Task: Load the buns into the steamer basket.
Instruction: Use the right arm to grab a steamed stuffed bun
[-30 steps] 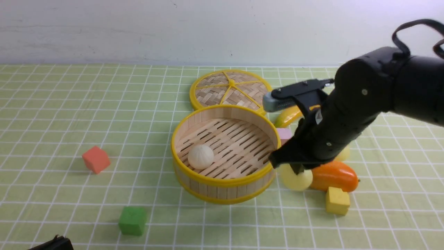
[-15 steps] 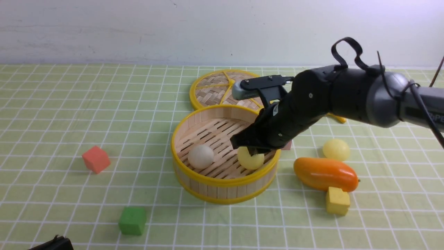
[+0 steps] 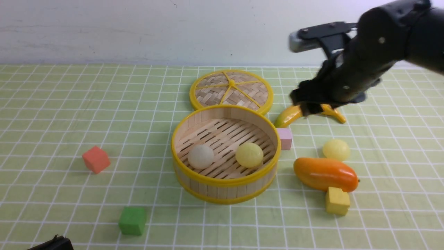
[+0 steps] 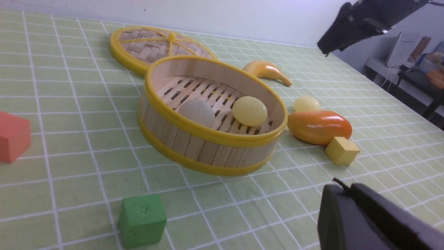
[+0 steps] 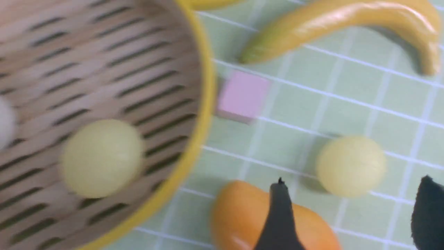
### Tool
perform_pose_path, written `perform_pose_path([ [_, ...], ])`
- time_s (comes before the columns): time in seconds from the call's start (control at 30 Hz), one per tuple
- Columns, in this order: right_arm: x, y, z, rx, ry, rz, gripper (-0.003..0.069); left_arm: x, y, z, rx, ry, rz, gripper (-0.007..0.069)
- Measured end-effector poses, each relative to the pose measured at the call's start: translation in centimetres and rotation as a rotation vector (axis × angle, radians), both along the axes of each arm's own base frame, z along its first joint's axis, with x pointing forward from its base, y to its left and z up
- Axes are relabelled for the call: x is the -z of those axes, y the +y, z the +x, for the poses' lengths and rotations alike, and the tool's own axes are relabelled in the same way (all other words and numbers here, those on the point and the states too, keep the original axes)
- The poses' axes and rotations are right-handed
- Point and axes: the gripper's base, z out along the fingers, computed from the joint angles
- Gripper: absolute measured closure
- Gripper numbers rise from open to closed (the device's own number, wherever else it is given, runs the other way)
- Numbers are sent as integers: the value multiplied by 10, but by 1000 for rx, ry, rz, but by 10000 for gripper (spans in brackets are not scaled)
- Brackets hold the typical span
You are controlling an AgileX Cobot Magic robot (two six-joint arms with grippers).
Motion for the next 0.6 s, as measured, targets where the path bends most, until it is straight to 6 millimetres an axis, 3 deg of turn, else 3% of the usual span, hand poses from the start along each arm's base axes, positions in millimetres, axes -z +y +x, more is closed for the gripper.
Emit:
perform_pose_path([
  [0.13,29,-43,18,151,113,36,222,0,0,0,0,0,0,607],
  [0.3,65,-52,37,166,163,132,263,0,0,0,0,0,0,603],
  [0.6,86,-51,51,159,128,154,282,0,0,0,0,0,0,603],
])
